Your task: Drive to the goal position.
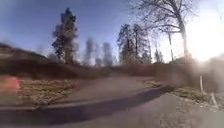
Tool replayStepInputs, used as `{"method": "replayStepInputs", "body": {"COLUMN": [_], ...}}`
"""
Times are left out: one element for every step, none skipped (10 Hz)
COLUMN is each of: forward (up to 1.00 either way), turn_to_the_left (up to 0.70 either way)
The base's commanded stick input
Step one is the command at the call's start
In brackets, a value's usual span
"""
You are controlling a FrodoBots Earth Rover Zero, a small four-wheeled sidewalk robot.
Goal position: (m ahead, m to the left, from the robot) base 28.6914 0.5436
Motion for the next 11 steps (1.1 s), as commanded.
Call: {"method": "replayStepInputs", "body": {"forward": [1.0, 1.0, 1.0, 1.0, 1.0, 1.0, 1.0, 1.0, 1.0, 1.0, 1.0], "turn_to_the_left": [0.0, 0.0, 0.0, 0.0, 0.0, 0.0, -0.2, -0.4, -0.24, 0.0, 0.0]}}
